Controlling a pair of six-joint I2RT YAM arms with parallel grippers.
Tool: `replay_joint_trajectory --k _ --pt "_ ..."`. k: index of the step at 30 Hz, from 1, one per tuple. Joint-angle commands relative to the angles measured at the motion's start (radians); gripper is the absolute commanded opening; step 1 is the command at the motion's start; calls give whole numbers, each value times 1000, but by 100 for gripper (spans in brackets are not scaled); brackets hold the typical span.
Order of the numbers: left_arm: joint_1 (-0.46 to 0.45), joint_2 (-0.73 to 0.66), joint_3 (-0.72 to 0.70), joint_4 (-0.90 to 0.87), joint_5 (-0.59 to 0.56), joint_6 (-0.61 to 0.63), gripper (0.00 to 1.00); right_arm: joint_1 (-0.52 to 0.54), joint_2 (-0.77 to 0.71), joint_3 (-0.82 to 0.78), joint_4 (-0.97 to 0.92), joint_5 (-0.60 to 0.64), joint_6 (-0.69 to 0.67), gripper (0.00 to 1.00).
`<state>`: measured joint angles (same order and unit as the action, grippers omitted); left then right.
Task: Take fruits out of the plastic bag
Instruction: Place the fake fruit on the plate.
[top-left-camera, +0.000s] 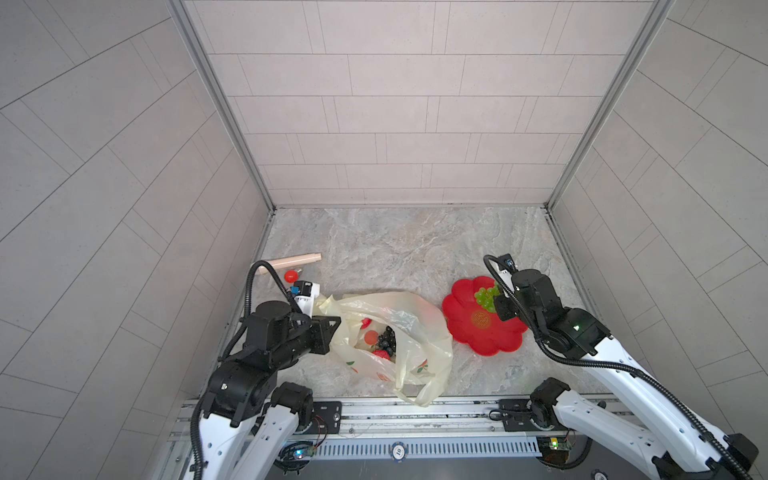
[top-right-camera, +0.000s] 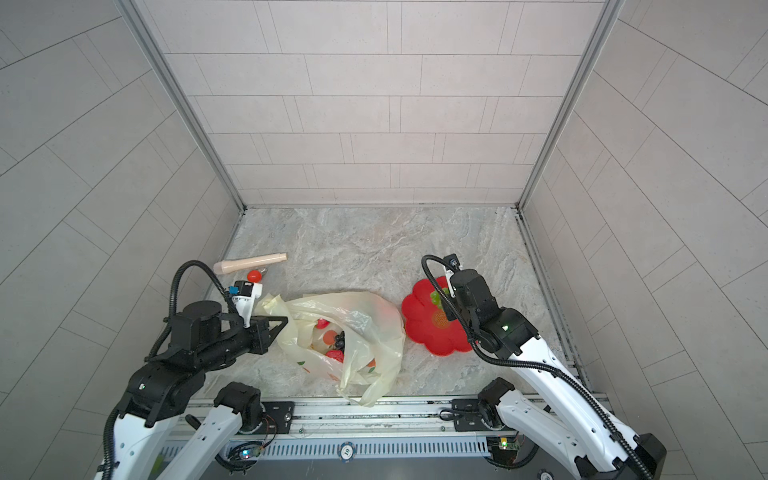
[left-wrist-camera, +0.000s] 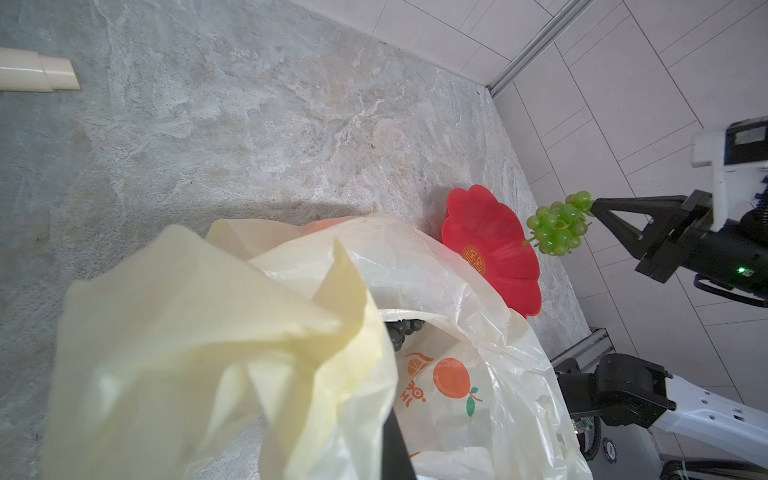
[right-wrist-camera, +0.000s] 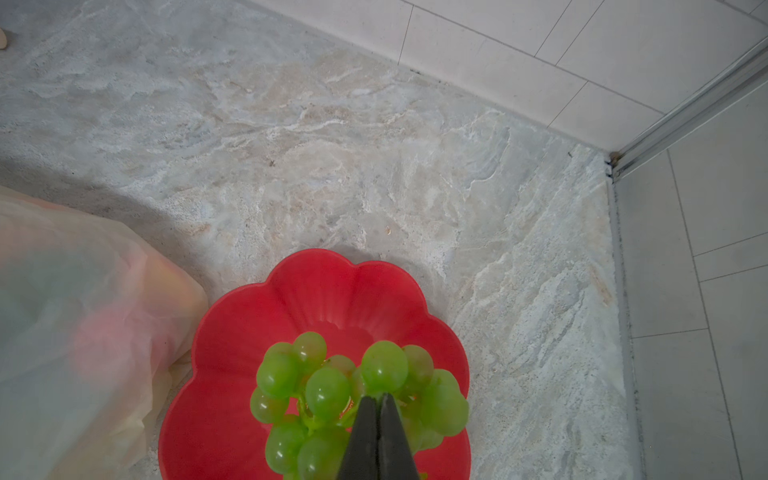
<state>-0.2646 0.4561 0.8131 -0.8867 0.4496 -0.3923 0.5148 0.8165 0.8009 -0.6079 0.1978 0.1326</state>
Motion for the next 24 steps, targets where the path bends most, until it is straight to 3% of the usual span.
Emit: replay_joint_trajectory --k 1,13,24 --pt "-1 1 -3 12 1 -2 5 -9 -8 -34 50 -34 45 0" --pt "-2 0 -4 12 -2 -3 5 -24 99 -119 189 -54 130 0" --pt "-2 -8 -4 12 -2 -3 5 -34 270 -101 270 -55 216 0"
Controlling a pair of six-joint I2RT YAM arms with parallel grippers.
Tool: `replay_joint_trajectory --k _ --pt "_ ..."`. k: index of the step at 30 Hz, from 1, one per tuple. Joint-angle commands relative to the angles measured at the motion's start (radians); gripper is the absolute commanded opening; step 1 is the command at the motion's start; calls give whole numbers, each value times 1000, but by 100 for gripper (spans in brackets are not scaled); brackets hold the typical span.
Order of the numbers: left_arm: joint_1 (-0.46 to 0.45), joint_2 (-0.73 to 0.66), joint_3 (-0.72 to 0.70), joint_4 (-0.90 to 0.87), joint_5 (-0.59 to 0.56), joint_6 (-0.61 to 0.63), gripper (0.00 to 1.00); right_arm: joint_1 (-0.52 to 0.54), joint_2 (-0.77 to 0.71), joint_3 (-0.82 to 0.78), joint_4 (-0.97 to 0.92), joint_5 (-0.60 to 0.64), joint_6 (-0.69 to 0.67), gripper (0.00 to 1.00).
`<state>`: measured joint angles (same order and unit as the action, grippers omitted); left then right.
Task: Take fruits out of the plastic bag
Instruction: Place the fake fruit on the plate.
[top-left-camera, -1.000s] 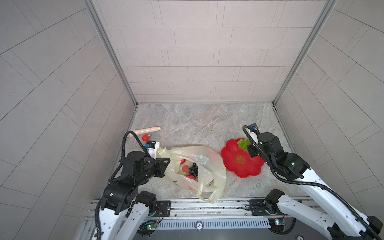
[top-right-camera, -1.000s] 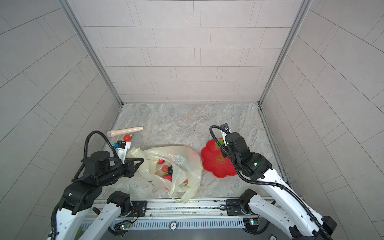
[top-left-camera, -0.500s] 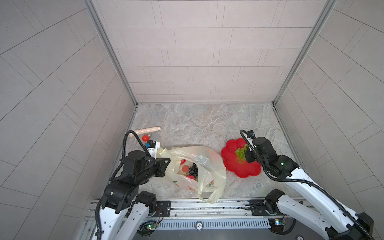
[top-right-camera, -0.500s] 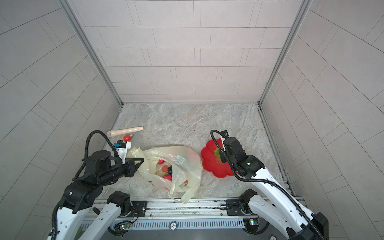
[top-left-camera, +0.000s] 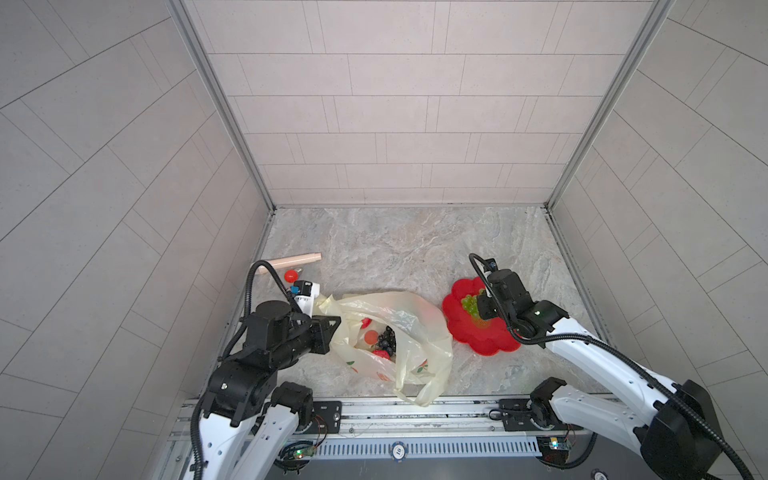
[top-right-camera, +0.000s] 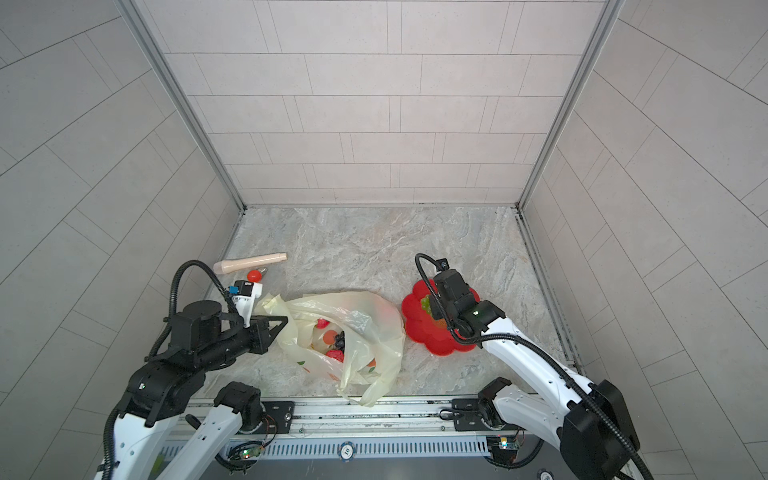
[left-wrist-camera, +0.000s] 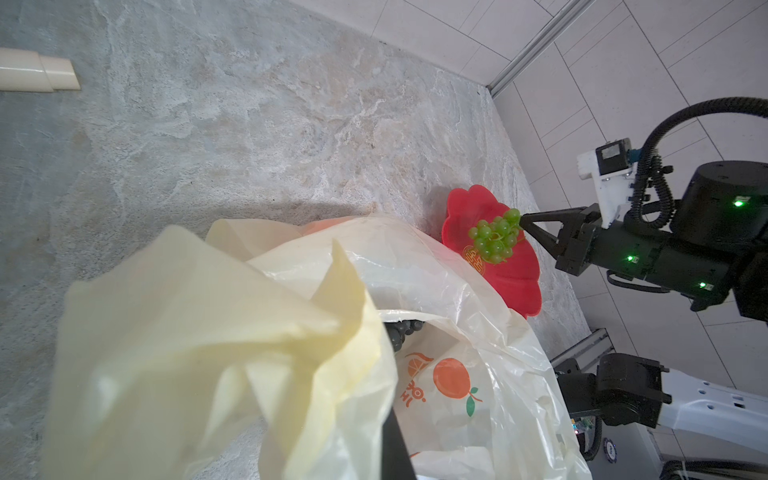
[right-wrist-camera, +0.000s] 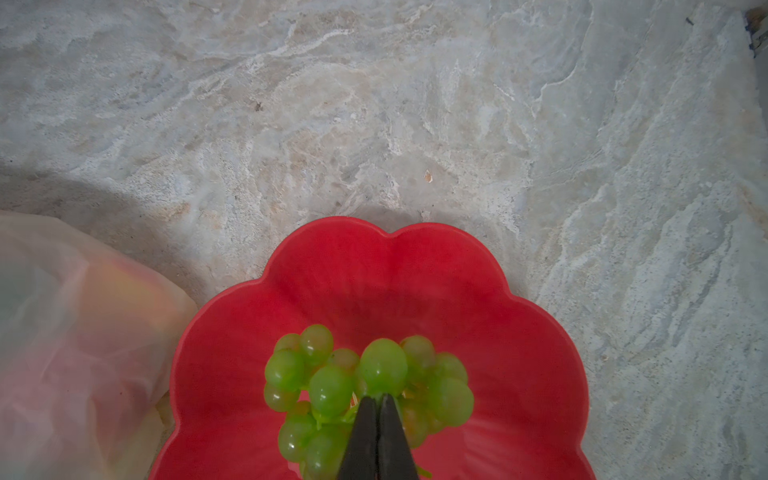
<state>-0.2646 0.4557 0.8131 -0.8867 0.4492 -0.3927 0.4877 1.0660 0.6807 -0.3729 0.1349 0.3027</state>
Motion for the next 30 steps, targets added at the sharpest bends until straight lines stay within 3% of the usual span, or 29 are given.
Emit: replay_joint_trajectory --k 1,8,13,17,30 --pt "-2 -9 -4 12 0 -2 5 -8 39 24 35 8 48 0" --pt "-1 -15 -5 12 -3 -3 5 -27 154 57 28 -29 76 2" --pt "-2 -11 -6 12 -3 -2 6 -31 194 87 7 -67 85 33" --pt "-2 -3 -5 12 0 -2 6 -31 187 98 -12 -74 87 42" --pt "-2 -7 -8 12 7 -1 5 -32 95 88 -58 -84 91 43"
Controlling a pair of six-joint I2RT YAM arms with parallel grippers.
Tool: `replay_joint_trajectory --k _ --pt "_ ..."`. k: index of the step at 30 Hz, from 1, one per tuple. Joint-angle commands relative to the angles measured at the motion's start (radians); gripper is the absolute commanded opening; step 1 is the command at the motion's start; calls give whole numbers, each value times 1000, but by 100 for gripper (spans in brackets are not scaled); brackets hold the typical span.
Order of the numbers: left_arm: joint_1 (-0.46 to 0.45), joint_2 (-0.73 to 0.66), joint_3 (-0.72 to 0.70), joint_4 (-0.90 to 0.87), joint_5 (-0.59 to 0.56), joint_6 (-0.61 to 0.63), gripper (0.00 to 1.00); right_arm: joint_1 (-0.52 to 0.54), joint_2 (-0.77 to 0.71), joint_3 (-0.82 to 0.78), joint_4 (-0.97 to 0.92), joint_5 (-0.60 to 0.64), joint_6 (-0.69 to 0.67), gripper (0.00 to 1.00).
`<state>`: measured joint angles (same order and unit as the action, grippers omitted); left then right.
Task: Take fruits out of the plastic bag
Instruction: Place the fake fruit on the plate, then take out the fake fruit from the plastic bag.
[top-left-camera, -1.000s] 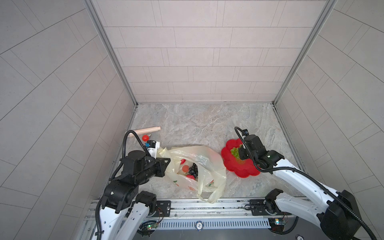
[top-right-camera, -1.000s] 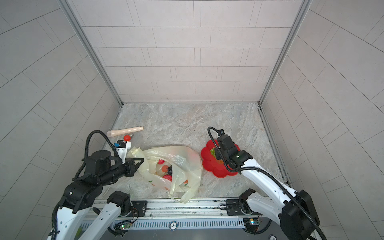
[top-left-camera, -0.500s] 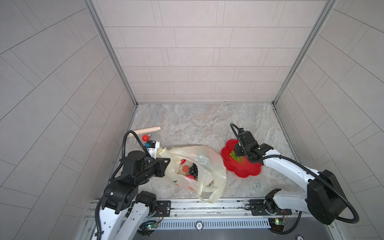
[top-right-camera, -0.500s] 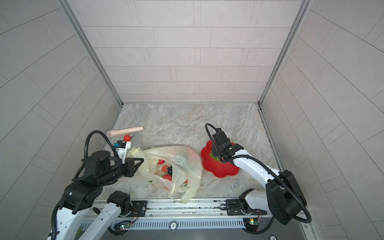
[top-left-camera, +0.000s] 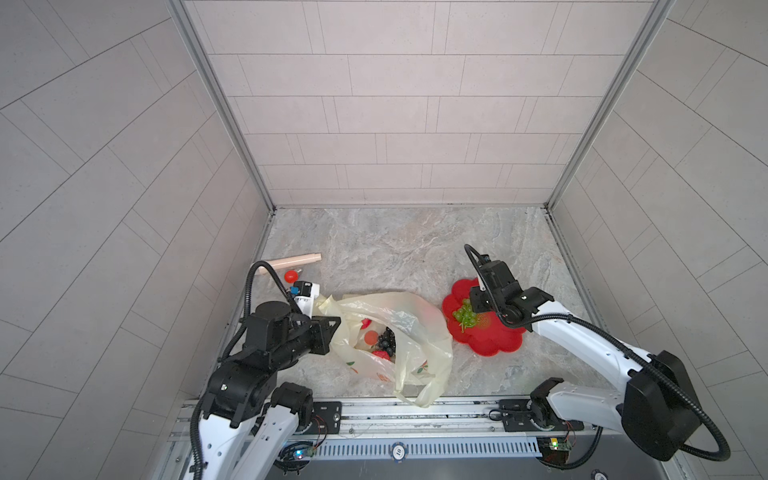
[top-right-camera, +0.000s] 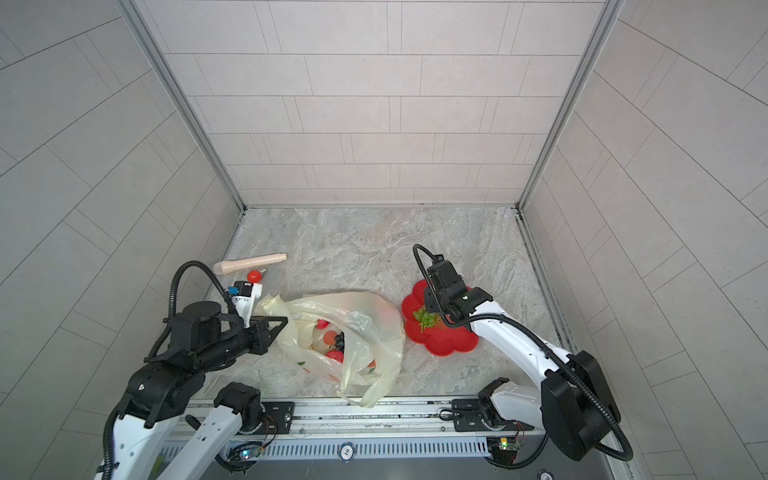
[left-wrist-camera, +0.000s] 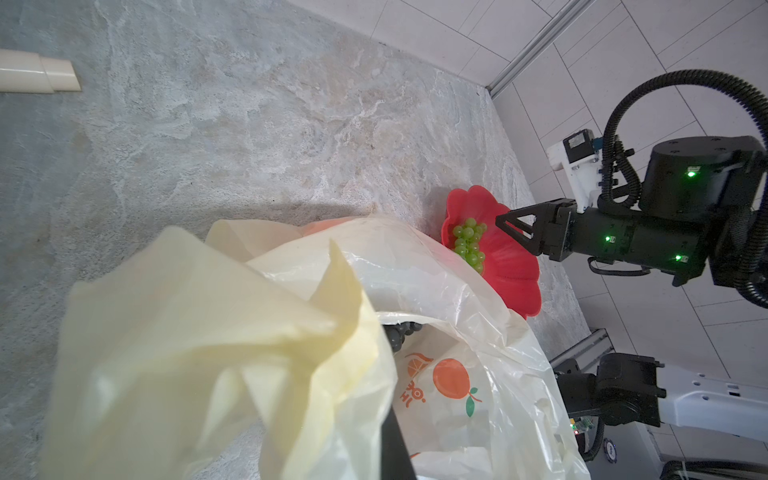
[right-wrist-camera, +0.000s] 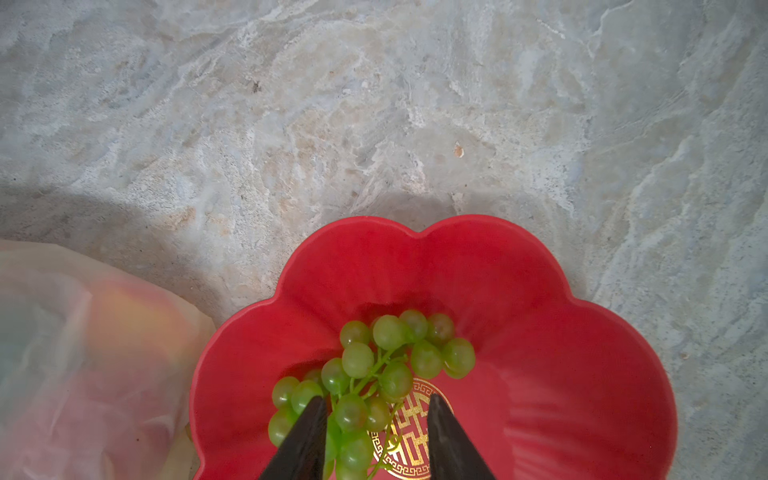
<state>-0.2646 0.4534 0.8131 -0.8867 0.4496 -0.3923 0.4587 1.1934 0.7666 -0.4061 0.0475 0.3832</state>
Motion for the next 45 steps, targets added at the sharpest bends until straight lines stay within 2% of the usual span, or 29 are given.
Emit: replay_joint_trajectory --k 1,15,20,24,28,33,35,40,45 --pt "-2 -7 -7 12 3 -3 6 -2 -41 -5 -22 6 15 43" --pt "-2 1 -9 15 20 0 6 -30 -101 -78 -33 -7 50 45" --pt "0 -17 -17 50 127 21 6 -1 -198 -9 -119 -24 31 43" --pt "-2 -28 -17 53 184 33 6 118 -280 76 -143 -41 -7 42" --pt "-1 -37 -22 73 254 48 6 323 -269 213 -148 -23 -55 39" --pt "-2 -41 -23 79 325 60 5 588 -110 397 -140 -23 -112 33" --pt "-1 -49 -23 76 312 40 5 673 -13 481 -145 -16 -110 32" --pt "-2 -87 -38 36 250 -25 4 800 202 616 -131 21 -78 28" --pt "-1 -152 -33 -20 261 -42 4 829 322 624 -90 12 -23 28"
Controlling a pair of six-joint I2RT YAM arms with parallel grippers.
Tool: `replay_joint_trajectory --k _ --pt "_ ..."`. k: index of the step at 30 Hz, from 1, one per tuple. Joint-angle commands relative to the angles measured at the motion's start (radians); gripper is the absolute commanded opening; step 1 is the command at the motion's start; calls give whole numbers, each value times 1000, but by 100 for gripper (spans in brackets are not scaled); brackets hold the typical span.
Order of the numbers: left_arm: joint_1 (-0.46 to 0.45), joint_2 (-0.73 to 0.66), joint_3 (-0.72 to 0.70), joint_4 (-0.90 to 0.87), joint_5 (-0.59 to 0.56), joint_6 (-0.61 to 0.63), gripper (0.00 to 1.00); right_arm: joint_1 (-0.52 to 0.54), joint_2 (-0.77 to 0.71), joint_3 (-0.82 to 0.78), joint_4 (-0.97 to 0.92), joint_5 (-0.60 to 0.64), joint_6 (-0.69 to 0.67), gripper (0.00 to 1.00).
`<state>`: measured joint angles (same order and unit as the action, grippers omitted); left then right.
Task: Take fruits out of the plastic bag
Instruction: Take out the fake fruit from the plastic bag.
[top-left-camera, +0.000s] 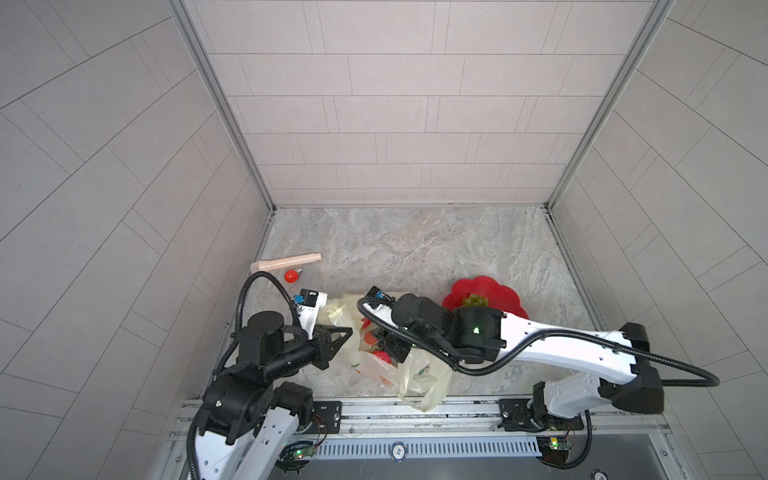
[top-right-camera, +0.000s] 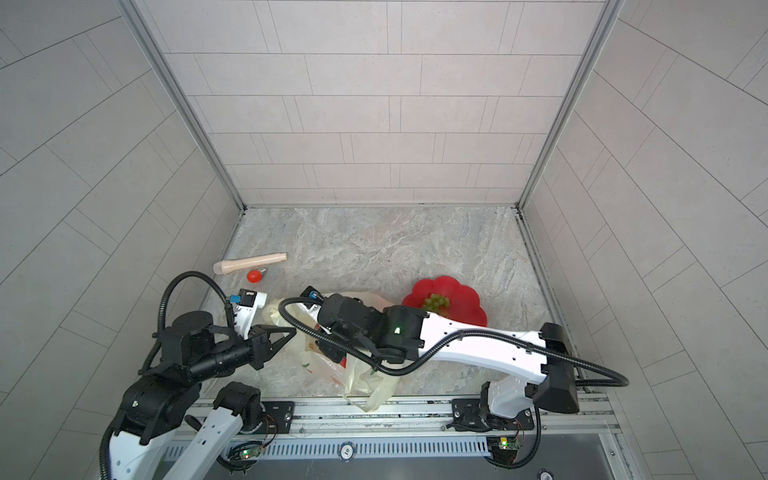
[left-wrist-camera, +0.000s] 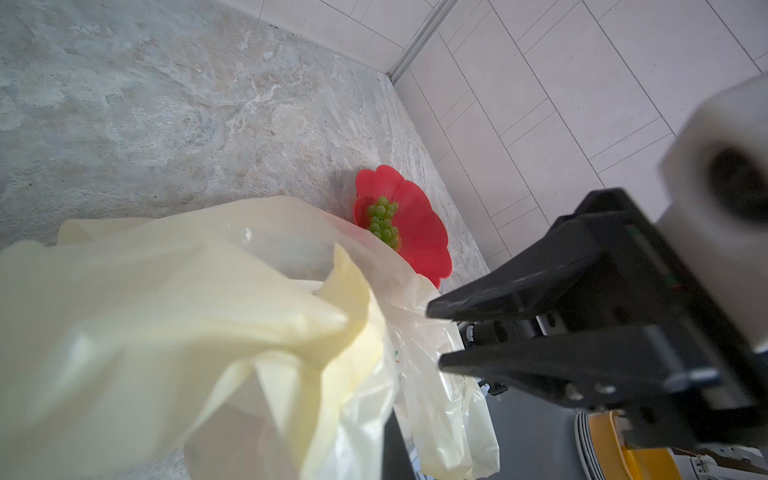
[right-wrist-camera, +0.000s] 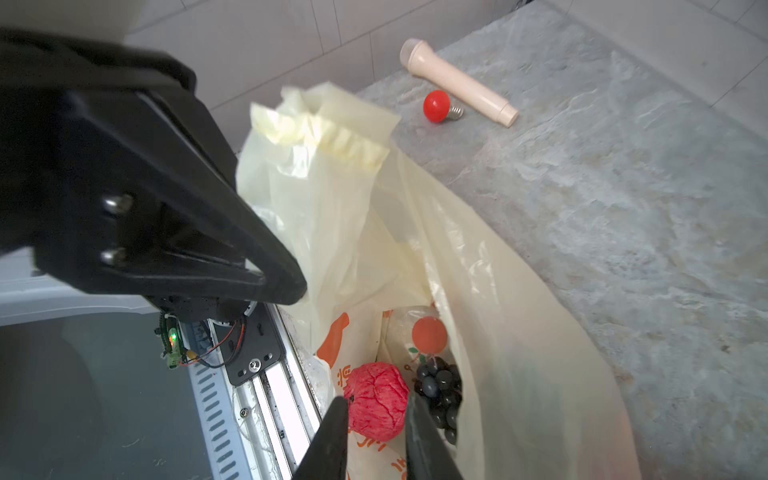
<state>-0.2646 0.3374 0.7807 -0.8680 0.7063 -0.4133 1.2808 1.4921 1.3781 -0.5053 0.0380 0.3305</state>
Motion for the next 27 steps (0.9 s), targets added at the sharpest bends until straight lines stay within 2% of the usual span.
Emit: replay_joint_trajectory --k 1,8,14,15,18,21,27 --pt "-2 -49 -1 -48 14 -21 4 9 43 2 8 27 36 28" --pt "-1 -88 -10 -88 30 -31 5 2 148 -59 -40 137 61 29" --pt "-2 -80 -9 -116 131 -17 5 -2 122 -140 -84 279 41 31" --pt "-3 -78 -6 -130 143 -4 5 -4 106 -162 -82 289 39 32" --pt "-2 -78 -1 -165 162 27 5 -6 46 -234 -63 313 40 45" --pt "-2 -85 -12 -172 179 30 5 -6 -24 -320 -10 306 36 52" --pt "-2 -98 -29 -182 131 37 5 -4 -110 -464 100 211 -35 52"
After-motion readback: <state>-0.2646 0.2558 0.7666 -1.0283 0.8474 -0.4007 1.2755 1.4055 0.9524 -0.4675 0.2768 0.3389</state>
